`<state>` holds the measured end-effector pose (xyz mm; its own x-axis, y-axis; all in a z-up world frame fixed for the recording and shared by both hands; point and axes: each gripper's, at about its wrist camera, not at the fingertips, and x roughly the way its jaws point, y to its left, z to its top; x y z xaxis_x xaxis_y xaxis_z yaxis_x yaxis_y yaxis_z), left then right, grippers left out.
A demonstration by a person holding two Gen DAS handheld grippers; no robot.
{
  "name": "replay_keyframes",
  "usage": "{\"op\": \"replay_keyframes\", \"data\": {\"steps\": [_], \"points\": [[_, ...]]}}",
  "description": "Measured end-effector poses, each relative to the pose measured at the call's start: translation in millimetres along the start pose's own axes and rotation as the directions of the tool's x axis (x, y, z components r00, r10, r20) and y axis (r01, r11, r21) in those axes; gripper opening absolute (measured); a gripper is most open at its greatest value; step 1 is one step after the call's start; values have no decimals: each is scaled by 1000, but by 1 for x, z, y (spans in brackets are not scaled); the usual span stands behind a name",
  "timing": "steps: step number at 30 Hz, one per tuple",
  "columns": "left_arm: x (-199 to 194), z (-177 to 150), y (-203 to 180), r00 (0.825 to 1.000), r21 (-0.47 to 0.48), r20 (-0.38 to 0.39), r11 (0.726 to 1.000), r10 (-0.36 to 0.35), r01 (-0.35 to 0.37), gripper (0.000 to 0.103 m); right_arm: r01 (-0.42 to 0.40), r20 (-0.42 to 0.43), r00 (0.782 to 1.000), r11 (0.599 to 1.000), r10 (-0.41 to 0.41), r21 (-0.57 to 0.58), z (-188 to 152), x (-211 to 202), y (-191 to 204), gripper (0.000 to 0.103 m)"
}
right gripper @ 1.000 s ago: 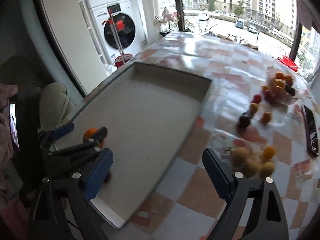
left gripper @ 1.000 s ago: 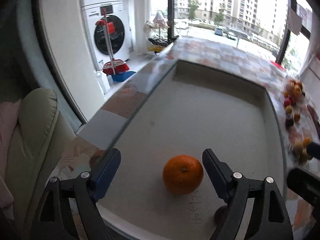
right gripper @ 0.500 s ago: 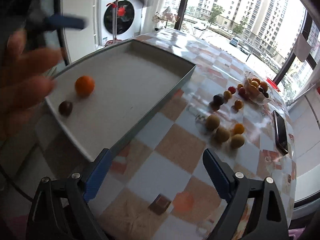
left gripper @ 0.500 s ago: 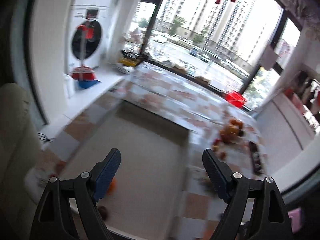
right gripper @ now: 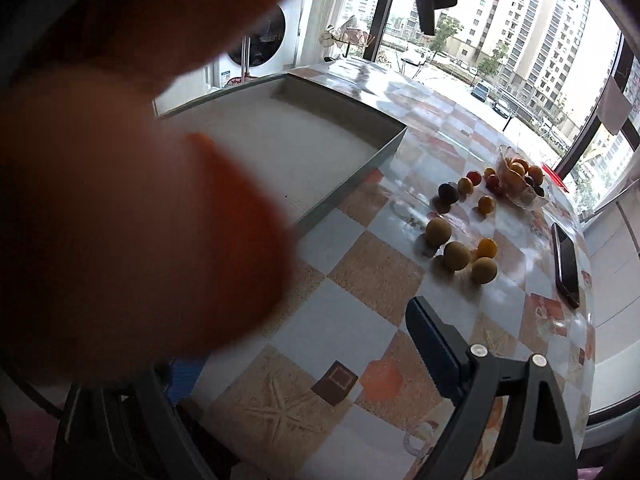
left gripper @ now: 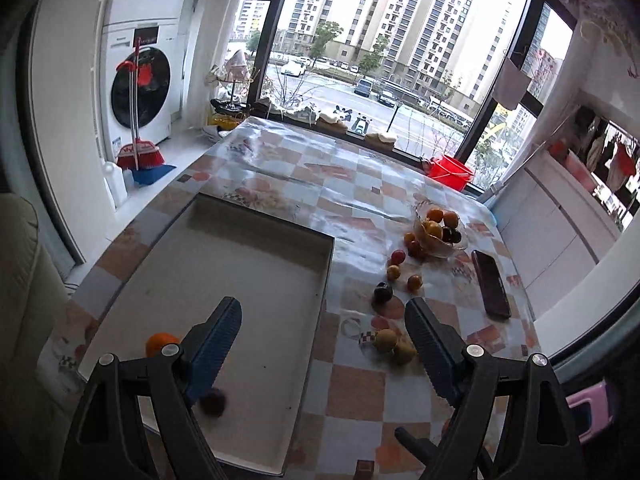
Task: Organize fruits
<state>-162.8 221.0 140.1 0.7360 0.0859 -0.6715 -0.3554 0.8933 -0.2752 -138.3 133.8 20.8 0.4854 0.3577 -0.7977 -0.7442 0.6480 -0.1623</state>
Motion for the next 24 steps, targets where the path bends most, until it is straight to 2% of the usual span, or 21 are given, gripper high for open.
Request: {"op": "replay_keyframes", "data": {"steps": [24], "points": [[0,-1,-8,1000,31,8,999,20,-20,85,-2,5,1000,1000,2,15,-8,-5,-8,94]]}}
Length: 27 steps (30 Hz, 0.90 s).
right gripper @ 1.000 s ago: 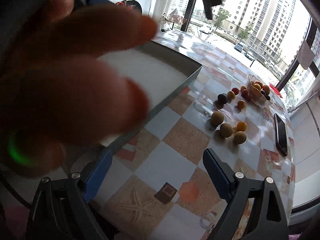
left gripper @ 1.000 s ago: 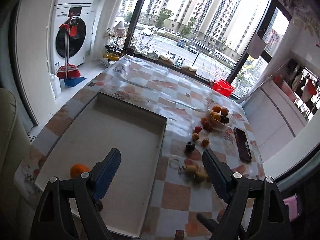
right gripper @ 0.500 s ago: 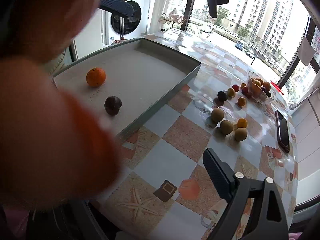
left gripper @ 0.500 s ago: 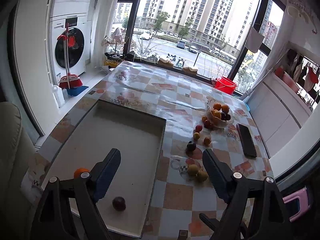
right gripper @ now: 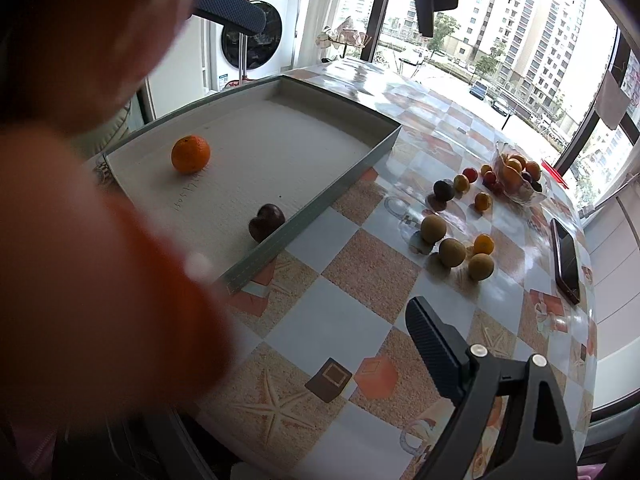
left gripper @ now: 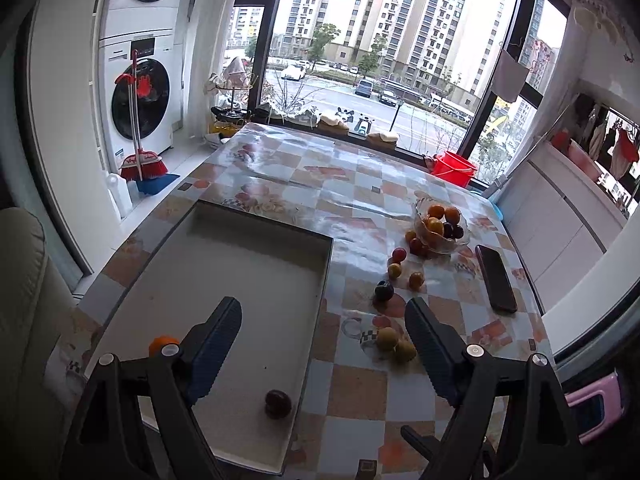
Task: Organize fruits
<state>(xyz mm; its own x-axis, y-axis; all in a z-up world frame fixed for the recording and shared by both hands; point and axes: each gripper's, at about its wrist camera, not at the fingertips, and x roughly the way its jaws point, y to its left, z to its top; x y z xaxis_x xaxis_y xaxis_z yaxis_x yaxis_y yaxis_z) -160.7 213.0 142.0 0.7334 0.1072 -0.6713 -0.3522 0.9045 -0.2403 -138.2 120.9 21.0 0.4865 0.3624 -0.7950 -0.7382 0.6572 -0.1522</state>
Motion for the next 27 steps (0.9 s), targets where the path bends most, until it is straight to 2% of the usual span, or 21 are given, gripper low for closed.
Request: {"op": "replay_keyframes", "data": {"steps": [27], "points": [[-2,-2,-4,995,69,16,992,100,-101,85,5,-26,1000,999,-4,37,-26,-13,-27,94]]}}
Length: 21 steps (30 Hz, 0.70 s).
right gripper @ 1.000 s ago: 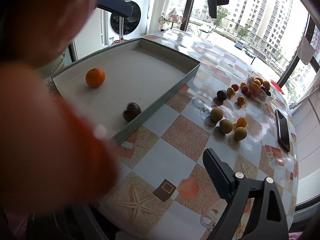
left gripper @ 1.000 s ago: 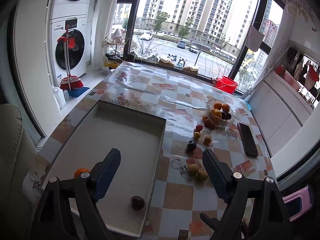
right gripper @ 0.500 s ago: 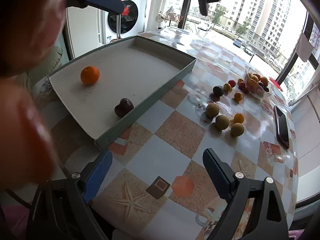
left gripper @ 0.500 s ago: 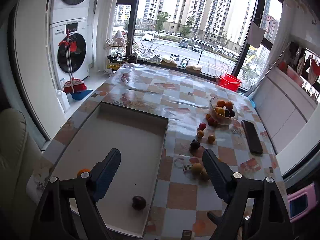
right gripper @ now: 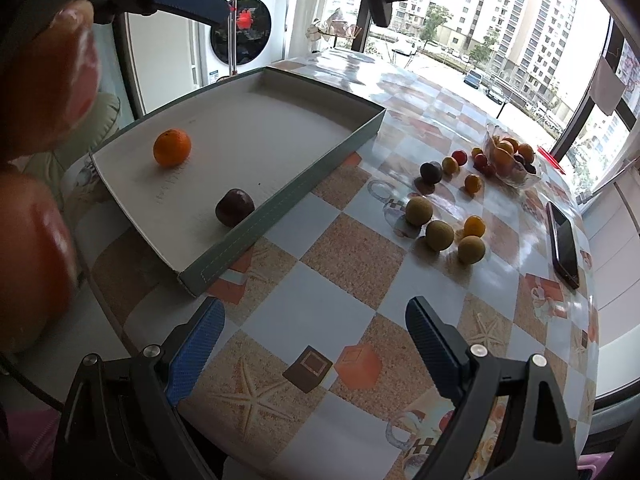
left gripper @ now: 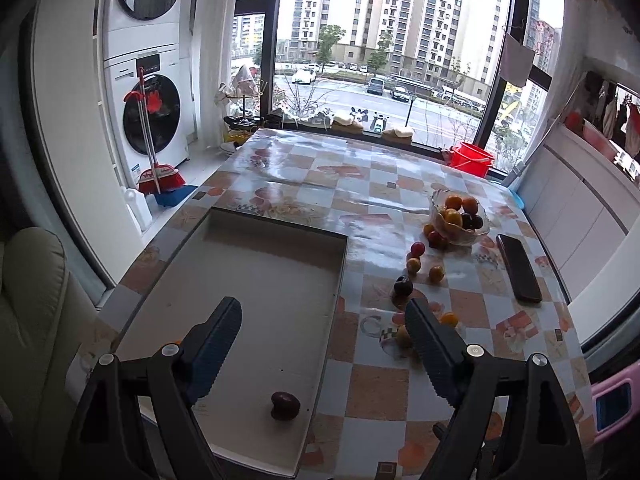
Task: Organize fruits
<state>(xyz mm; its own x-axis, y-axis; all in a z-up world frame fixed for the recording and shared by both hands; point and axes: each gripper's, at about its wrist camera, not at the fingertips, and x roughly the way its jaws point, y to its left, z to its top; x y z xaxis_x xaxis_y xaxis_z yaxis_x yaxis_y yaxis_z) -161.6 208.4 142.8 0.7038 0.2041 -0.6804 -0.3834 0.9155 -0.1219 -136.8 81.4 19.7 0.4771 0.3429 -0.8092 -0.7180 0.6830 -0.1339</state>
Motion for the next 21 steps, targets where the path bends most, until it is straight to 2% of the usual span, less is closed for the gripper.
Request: {"op": "replay_keyframes", "data": {"steps": [4,6,21], "points": [[1,-1,-1,1000,8,1,1000,15,-15,85,-2,-3,1000,1000,2,1,-2,-3,3,94],[2,-1,-1,1000,8,0,1000,20,-20,85,-1,-4,1000,1000,1,0,9,2,19,94],[5,-3,-5,999,8,-6,999,38,-38,85,2,-5,1000,1000,-2,1,22,8,16,94]]}}
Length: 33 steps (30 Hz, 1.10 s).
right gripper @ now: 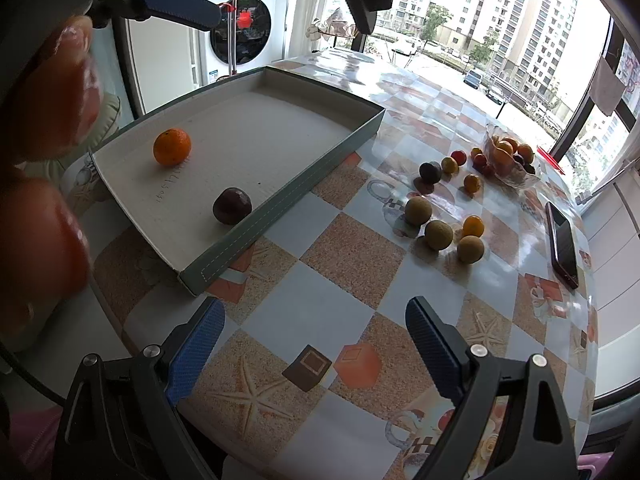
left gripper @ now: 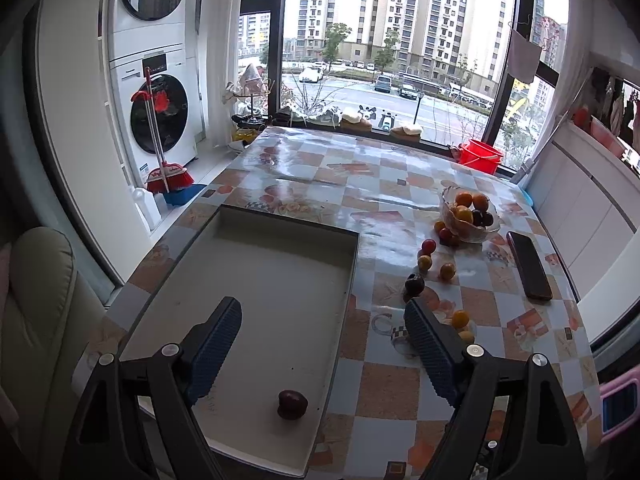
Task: Organize fruits
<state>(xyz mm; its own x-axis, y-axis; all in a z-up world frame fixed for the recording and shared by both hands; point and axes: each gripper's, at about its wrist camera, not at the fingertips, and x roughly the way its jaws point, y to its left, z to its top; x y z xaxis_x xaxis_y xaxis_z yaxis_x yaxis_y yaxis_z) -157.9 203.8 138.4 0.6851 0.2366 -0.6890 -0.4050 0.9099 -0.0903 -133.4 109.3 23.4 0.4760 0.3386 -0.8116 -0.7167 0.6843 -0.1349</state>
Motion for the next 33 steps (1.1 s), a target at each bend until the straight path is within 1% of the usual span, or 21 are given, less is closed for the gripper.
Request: {"op": "replay_keyframes", "data": {"steps": [1,2,5,11,33], "points": [[0,0,0,1000,1,0,1000,1,-1,85,-1,0,1000,1000,1,0,0,-1,1,94],[0,0,0,1000,1,0,1000,2,-2,85,-1,-1,1000,1000,1,1,5,9,-4,94],[0,-1,1,1000,3,-2,1000,9,-9,85,0,-3,1000,1000,0,1,9,11,-8,94],[2,-1,1,1000,3,-8,1000,17,-17,85,2,-3,1000,1000,-2,5,10,17,-17,94],[4,-4,2,1000,8,-12,1000,24,-24,85,2,-4,1000,1000,-2,6,6,16,-19,94]]}}
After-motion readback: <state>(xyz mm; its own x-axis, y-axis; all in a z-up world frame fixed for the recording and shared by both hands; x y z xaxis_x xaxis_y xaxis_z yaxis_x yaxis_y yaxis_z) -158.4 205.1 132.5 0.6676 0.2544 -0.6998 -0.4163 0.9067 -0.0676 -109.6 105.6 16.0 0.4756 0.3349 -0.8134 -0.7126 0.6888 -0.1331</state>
